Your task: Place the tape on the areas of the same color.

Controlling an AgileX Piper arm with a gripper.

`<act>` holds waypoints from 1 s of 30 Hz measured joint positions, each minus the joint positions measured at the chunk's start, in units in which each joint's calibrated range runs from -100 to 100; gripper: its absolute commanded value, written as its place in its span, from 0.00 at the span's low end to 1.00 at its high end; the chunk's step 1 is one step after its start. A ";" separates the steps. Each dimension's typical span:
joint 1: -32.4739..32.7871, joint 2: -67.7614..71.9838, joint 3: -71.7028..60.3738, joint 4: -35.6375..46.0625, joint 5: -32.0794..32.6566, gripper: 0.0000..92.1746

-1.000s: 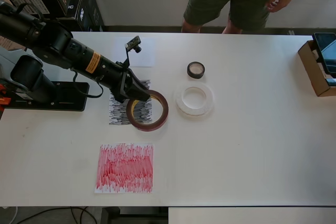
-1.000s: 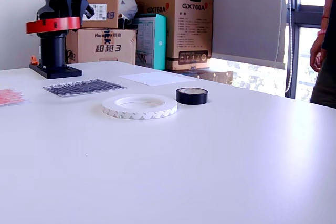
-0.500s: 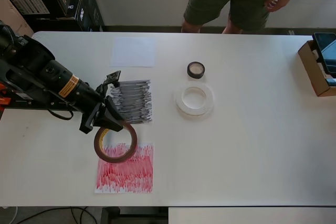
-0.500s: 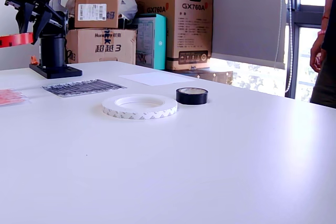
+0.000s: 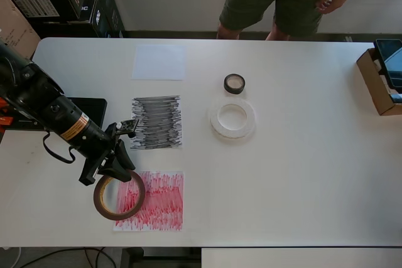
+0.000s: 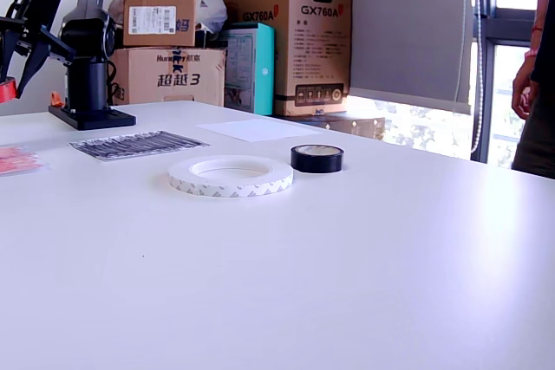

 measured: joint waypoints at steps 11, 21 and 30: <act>1.29 8.96 -5.77 -0.19 -0.90 0.00; 4.67 11.22 -5.73 -0.17 -0.90 0.00; 4.17 15.67 -7.17 0.03 -0.90 0.00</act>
